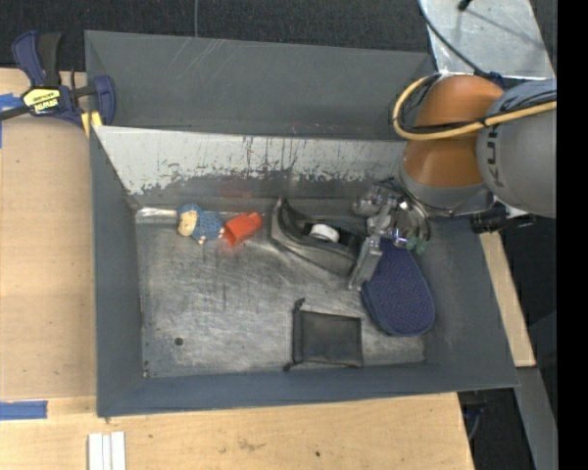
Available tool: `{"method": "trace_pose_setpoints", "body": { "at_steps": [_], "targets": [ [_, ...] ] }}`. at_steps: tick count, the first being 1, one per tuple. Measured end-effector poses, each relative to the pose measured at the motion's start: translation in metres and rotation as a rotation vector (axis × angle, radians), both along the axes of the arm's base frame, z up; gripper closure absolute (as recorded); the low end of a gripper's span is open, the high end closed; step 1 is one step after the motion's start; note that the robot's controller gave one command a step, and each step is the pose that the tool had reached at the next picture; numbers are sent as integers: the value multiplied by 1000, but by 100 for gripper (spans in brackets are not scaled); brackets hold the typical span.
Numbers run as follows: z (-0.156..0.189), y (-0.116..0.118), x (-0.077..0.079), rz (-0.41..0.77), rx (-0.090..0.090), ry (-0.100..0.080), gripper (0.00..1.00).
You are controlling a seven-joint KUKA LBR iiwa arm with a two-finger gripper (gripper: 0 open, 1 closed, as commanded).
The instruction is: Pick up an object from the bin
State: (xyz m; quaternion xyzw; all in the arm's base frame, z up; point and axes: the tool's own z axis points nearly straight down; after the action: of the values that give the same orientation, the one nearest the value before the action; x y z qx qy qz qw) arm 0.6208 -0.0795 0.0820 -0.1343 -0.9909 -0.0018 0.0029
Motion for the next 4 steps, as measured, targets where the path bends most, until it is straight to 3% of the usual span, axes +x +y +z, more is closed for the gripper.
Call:
{"method": "trace_pose_setpoints", "body": {
  "at_steps": [1,2,3,4],
  "targets": [
    [0,-4,0,0,-7,-2,100],
    [134,43,-23,214,-5,-17,100],
    [130,42,-25,212,-4,-10,0],
    [-7,90,-13,236,-4,-19,0]
  ]
}}
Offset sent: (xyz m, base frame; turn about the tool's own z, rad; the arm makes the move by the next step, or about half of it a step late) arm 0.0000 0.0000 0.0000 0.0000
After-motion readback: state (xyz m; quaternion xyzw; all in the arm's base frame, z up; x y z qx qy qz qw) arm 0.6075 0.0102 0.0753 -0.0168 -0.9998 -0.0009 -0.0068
